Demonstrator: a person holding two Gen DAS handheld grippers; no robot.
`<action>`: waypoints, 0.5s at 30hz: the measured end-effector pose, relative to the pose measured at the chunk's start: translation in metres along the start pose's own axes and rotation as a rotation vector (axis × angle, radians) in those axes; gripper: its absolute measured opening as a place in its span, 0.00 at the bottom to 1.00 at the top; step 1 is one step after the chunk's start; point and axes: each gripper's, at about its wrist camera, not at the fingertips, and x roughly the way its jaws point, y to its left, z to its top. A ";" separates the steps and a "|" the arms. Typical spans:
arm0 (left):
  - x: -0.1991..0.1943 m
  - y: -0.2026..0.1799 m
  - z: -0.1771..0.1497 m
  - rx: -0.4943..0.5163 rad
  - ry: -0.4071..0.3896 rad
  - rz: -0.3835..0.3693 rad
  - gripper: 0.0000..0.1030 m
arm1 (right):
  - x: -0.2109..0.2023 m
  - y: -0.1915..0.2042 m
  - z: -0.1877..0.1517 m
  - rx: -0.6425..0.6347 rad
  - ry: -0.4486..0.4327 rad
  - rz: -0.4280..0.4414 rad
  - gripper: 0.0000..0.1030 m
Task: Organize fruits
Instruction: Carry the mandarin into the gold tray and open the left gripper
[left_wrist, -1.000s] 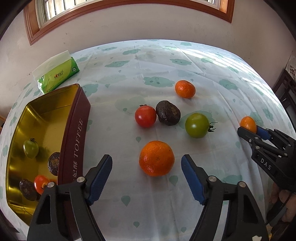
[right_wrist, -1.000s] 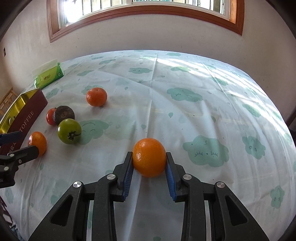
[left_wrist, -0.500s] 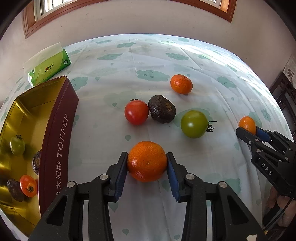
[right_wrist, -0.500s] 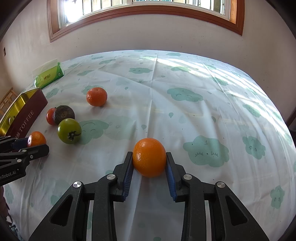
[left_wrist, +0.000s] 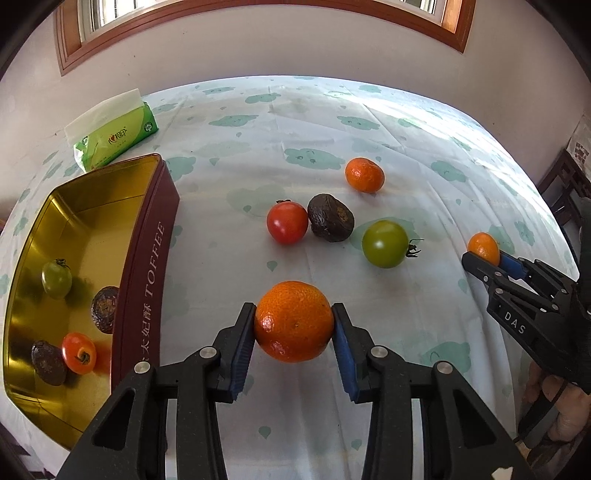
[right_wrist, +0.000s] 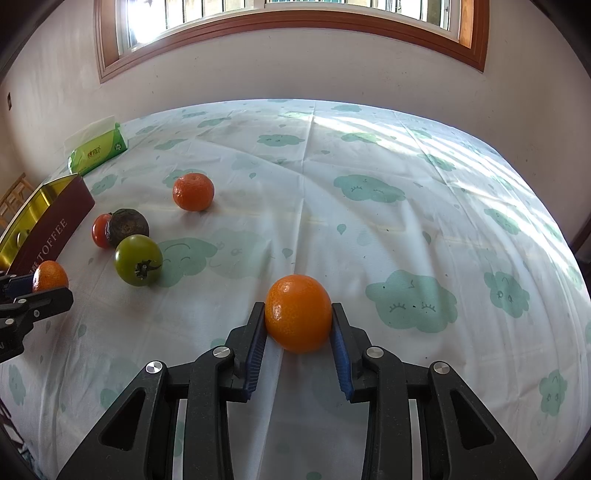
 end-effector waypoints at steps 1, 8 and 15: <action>-0.004 0.001 -0.001 -0.007 -0.005 -0.001 0.35 | 0.000 0.000 0.000 0.000 0.000 0.000 0.34; -0.028 0.019 -0.007 -0.049 -0.021 0.013 0.35 | 0.000 0.000 0.000 -0.001 0.000 -0.001 0.34; -0.054 0.051 -0.006 -0.111 -0.060 0.039 0.35 | 0.000 0.000 0.000 -0.001 0.001 -0.002 0.34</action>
